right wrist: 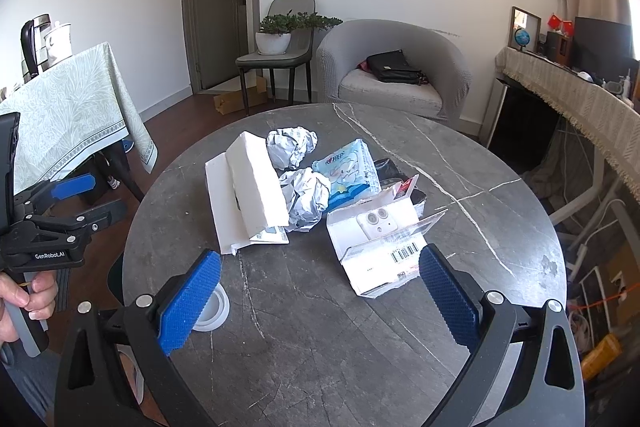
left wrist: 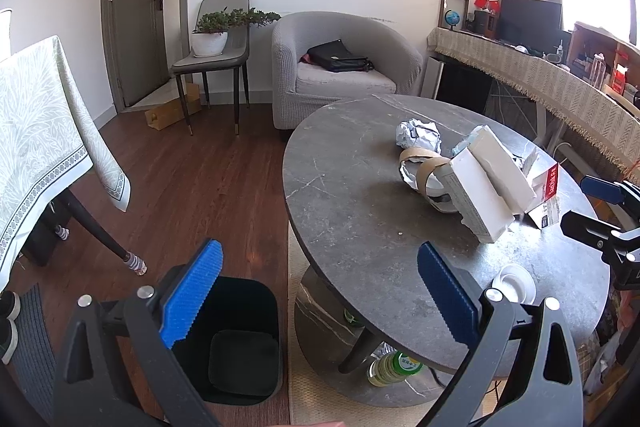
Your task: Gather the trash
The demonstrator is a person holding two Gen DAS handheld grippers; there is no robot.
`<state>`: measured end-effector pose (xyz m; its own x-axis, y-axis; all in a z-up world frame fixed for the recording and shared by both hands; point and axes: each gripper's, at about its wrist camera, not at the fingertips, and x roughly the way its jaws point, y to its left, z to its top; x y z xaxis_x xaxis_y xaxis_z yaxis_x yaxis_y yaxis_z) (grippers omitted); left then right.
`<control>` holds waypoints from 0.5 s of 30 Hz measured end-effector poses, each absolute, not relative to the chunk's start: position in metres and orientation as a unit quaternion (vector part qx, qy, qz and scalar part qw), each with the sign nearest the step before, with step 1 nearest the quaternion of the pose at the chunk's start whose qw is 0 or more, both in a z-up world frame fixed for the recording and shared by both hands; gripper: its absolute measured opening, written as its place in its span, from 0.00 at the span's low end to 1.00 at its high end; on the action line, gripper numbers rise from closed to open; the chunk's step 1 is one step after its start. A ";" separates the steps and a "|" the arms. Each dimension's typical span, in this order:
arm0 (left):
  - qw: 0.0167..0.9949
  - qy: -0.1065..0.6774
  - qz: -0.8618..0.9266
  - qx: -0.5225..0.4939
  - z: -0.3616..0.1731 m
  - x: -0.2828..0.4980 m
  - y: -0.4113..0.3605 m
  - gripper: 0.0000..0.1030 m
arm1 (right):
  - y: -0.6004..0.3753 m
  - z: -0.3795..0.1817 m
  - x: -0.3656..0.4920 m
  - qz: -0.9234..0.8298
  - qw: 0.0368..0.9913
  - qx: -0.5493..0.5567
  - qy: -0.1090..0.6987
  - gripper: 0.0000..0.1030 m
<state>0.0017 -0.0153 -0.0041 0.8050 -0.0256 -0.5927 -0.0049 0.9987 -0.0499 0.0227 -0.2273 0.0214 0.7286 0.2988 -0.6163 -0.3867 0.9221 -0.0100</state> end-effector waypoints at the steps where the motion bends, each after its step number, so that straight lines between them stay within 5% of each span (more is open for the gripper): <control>1: 0.950 0.312 -0.006 -0.025 -0.004 0.002 -0.015 0.97 | -0.227 0.022 0.023 0.184 0.927 -0.068 0.318 0.97; 15: 0.949 0.314 -0.004 -0.023 -0.005 0.004 -0.017 0.97 | -0.232 0.024 0.022 0.184 0.929 -0.062 0.316 0.97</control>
